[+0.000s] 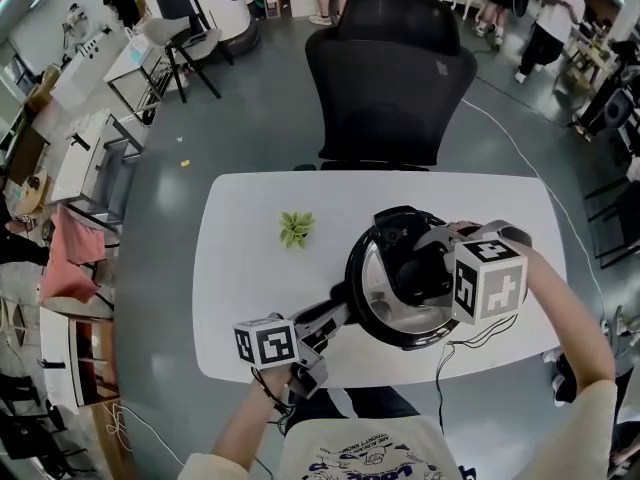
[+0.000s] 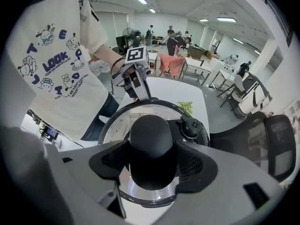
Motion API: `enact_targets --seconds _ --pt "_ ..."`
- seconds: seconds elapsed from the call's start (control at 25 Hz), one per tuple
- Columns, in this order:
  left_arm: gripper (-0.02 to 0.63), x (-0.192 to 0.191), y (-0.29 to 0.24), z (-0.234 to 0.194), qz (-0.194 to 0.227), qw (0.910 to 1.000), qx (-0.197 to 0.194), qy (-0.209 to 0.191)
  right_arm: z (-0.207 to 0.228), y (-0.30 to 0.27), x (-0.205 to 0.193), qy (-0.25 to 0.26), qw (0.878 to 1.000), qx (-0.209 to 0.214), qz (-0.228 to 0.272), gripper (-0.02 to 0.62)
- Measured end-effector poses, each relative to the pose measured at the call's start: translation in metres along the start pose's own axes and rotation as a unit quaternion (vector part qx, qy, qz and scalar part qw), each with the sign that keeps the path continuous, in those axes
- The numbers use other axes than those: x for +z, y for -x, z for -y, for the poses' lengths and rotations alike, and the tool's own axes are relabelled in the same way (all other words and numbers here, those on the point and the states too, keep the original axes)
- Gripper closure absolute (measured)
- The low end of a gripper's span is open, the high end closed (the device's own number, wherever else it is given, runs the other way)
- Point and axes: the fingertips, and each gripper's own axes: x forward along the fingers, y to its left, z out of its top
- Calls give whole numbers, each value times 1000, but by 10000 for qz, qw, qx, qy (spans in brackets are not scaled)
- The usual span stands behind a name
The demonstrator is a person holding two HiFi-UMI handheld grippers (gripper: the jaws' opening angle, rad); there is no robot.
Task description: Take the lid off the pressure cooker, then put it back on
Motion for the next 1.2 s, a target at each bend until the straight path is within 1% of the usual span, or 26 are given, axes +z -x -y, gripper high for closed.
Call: enact_targets --seconds 0.08,0.2,0.36,0.52,0.76,1.0,1.2 --pt "456 1 0 1 -3 10000 -34 0 1 0 0 30 10000 79 -53 285" --pt "459 1 -1 2 -10 10000 -60 21 0 -1 -1 90 9996 216 -141 290" --pt "471 2 -1 1 -47 9997 -115 207 -1 -2 -2 153 9991 346 -203 295" --pt "476 4 0 2 -38 9997 -135 200 -1 -1 0 210 9991 340 -115 296" --pt "488 5 1 3 52 9987 -210 457 -1 2 1 246 9992 324 18 298" --pt "488 5 0 2 156 9987 -120 480 -1 1 0 242 9992 328 38 299" --pt "483 4 0 3 223 9989 -18 402 -2 1 -1 207 9993 322 6 299"
